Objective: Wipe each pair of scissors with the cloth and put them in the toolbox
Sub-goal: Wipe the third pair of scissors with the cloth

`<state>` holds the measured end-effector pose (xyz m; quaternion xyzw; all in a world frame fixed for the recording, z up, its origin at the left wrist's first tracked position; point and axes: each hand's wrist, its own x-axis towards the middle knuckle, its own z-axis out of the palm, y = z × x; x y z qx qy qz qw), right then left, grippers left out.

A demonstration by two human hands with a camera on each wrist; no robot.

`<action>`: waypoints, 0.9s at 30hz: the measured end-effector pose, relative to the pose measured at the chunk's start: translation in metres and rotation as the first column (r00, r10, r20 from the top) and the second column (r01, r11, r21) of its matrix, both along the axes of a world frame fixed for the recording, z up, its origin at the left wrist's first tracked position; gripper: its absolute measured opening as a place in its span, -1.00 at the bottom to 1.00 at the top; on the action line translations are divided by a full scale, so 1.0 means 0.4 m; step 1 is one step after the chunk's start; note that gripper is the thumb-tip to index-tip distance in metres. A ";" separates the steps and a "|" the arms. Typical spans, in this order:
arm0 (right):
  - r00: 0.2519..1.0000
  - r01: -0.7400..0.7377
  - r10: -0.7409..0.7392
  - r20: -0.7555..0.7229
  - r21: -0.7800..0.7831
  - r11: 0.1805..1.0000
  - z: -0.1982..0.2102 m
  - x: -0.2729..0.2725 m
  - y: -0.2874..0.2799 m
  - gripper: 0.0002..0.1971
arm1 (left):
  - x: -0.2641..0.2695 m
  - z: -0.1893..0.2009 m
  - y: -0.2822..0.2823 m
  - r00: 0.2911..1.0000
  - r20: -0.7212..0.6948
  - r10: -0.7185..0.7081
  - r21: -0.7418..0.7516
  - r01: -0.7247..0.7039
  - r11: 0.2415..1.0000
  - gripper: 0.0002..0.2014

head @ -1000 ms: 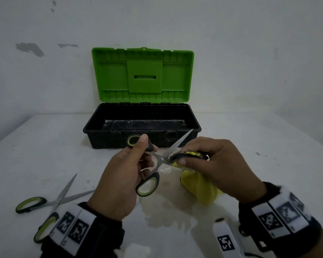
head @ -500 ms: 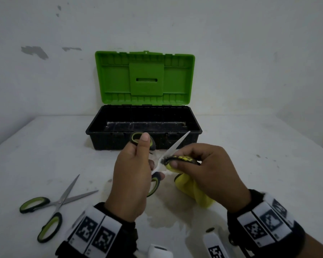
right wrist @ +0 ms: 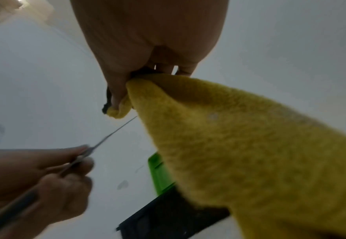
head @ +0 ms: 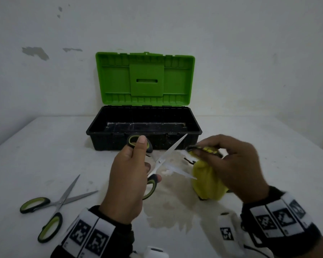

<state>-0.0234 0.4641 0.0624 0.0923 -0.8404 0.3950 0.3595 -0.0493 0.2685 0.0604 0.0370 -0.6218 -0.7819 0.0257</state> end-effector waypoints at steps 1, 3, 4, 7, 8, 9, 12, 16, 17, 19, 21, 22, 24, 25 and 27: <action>0.998 -0.059 0.059 0.028 0.013 0.998 -0.009 0.003 -0.020 -0.78 | 0.003 0.000 0.005 1.000 0.006 -0.007 0.007 0.007 1.000 -0.68; 0.983 -0.159 0.160 0.093 -0.015 0.987 -0.025 0.011 -0.062 -0.70 | 0.008 0.000 0.014 1.000 0.010 -0.015 0.013 0.015 1.000 -0.67; 0.977 -0.174 0.179 0.115 -0.051 0.983 -0.032 0.012 -0.078 -0.71 | 0.010 0.000 0.015 1.000 0.007 -0.014 0.011 0.014 1.000 -0.67; 0.978 -0.132 0.154 0.140 -0.156 0.979 -0.044 0.006 -0.102 -0.76 | 0.014 -0.001 0.013 1.000 -0.027 -0.002 -0.010 0.001 1.000 -0.67; 0.975 -0.136 0.163 0.148 -0.177 0.975 -0.049 0.003 -0.107 -0.77 | 0.015 -0.002 0.011 0.999 -0.044 -0.005 -0.020 0.004 1.000 -0.67; 0.971 -0.148 0.181 0.159 -0.201 0.968 -0.052 0.002 -0.114 -0.79 | 0.015 -0.003 0.010 0.998 -0.063 -0.010 -0.031 0.008 0.999 -0.66; 0.965 -0.127 0.187 0.185 -0.296 0.947 -0.051 0.004 -0.135 -0.79 | 0.015 -0.003 0.007 0.992 -0.122 -0.019 -0.057 0.012 0.998 -0.66; 0.953 -0.043 0.167 0.251 -0.437 0.898 -0.048 -0.003 -0.129 -0.75 | 0.015 0.001 0.003 0.985 -0.166 -0.055 -0.064 0.044 0.997 -0.66; 0.950 -0.038 0.174 0.260 -0.457 0.889 -0.048 -0.003 -0.129 -0.74 | 0.015 0.002 0.002 0.984 -0.168 -0.060 -0.059 0.051 0.997 -0.66; 0.945 -0.055 0.198 0.260 -0.471 0.880 -0.046 0.004 -0.139 -0.73 | 0.014 0.003 0.001 0.985 -0.166 -0.056 -0.053 0.048 0.997 -0.67; 0.941 -0.071 0.216 0.260 -0.473 0.878 -0.036 0.012 -0.149 -0.73 | 0.013 0.002 0.000 0.985 -0.166 -0.055 -0.054 0.046 0.997 -0.67; 0.944 -0.065 0.212 0.254 -0.485 0.872 -0.031 0.013 -0.148 -0.74 | 0.012 0.000 -0.001 0.985 -0.161 -0.059 -0.051 0.052 0.997 -0.66; 0.962 -0.018 0.158 0.224 -0.523 0.852 -0.032 0.004 -0.132 -0.71 | 0.009 -0.004 -0.003 0.989 -0.133 -0.067 -0.041 0.062 0.997 -0.65; 0.969 0.011 0.124 0.213 -0.539 0.842 -0.034 -0.002 -0.123 -0.68 | 0.006 -0.007 -0.003 0.991 -0.114 -0.067 -0.030 0.064 0.997 -0.64; 0.968 0.008 0.133 0.211 -0.558 0.830 -0.036 -0.007 -0.124 -0.68 | 0.000 -0.014 -0.004 0.994 -0.088 -0.064 -0.016 0.063 0.998 -0.62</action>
